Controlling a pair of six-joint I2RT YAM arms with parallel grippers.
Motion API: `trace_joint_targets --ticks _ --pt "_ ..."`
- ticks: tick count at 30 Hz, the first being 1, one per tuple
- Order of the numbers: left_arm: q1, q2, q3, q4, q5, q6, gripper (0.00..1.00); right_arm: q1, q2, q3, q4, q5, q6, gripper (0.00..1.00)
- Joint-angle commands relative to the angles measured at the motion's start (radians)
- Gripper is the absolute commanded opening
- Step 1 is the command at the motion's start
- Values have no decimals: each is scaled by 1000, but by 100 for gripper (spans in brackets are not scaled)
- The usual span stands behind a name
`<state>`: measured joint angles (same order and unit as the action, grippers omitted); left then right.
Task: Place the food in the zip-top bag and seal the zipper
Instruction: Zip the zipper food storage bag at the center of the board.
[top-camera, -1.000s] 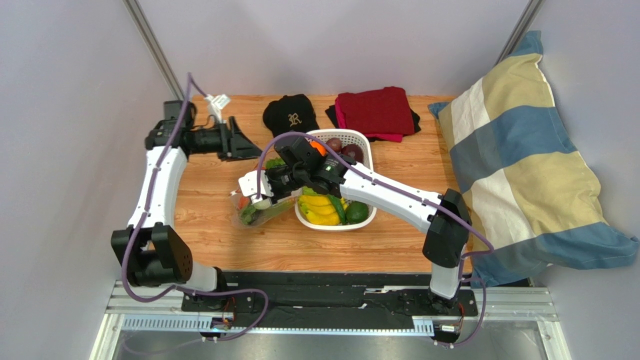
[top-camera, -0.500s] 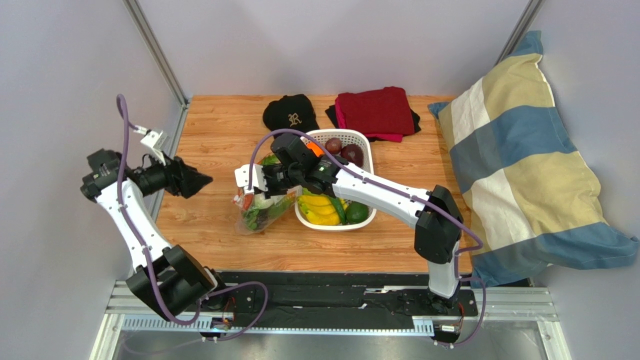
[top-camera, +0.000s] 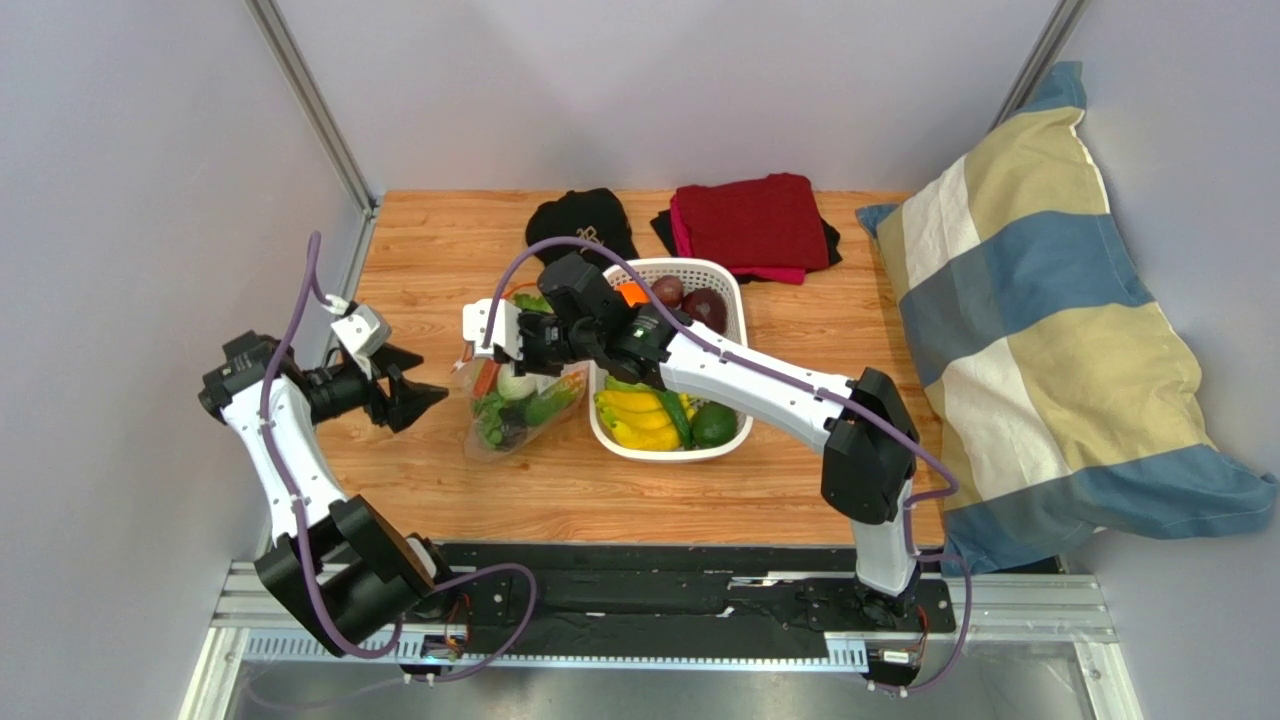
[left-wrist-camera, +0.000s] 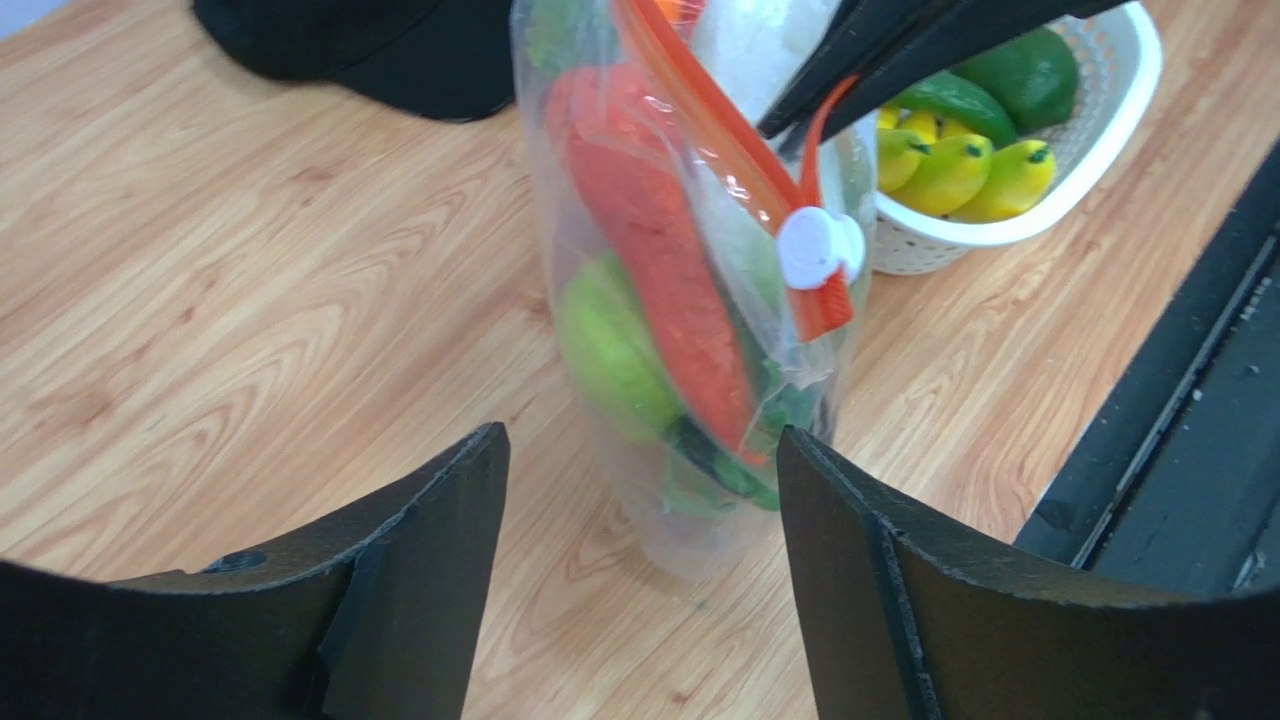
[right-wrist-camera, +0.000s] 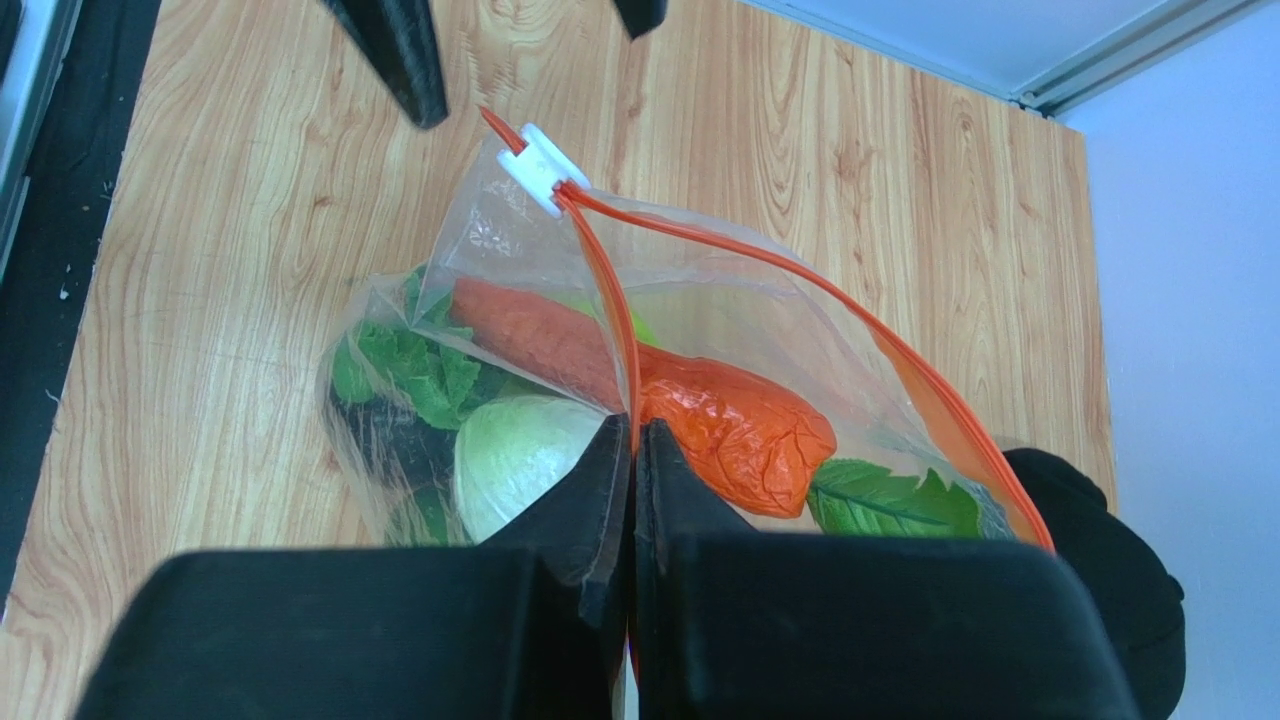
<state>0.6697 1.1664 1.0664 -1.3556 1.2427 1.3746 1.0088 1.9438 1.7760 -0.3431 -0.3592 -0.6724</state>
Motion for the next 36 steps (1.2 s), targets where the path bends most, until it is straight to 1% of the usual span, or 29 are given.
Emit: trace_joint_targets --ticks 1,2,3,4,5,7,8,10,12,13,14,16,17,20,25,28,32,33,36 --pt "-51 26 -35 -238 125 100 73 -12 10 56 64 31 80 0" --pt "-61 23 -42 -150 139 46 71 -13 10 59 65 32 92 0" --pt "-77 16 -48 -95 149 -67 70 -13 12 60 69 32 97 0" --pt "-87 9 -62 -44 159 -121 69 -15 12 62 70 32 102 0" --pt "-97 -11 -65 20 158 -138 68 -16 14 63 73 34 111 0" --pt "-136 -40 -88 94 134 -241 68 -18 15 66 75 32 123 0" --pt "-146 -71 -98 183 126 -284 68 -21 17 69 73 32 129 0" --pt "-173 -96 -126 243 92 -360 68 -22 15 71 75 29 143 0" --pt "-176 -116 -143 349 80 -437 66 -27 12 71 79 20 158 0" --pt "-176 -119 -155 390 80 -527 65 -33 9 69 79 16 163 0" --pt "-176 -122 -160 465 80 -560 63 -35 7 66 79 9 168 0" --pt "-176 -123 -169 519 84 -606 60 -41 0 57 81 -7 175 0" --pt "-177 -125 -172 565 87 -636 56 -45 -3 54 81 -15 177 0" --pt "-177 -125 -177 587 100 -631 46 -53 -14 43 81 -43 183 0" --pt "-183 -139 -169 619 112 -641 45 -61 -20 37 73 -89 189 0" --pt "-199 -151 -164 628 98 -628 48 -62 -19 39 69 -107 191 0" --pt "-220 -154 -161 656 72 -634 49 -62 -17 45 67 -115 201 0" --pt "-226 -152 -158 659 63 -634 48 -62 -17 46 69 -116 204 0" --pt "-249 -146 -152 668 51 -634 41 -62 -19 45 69 -118 209 0"
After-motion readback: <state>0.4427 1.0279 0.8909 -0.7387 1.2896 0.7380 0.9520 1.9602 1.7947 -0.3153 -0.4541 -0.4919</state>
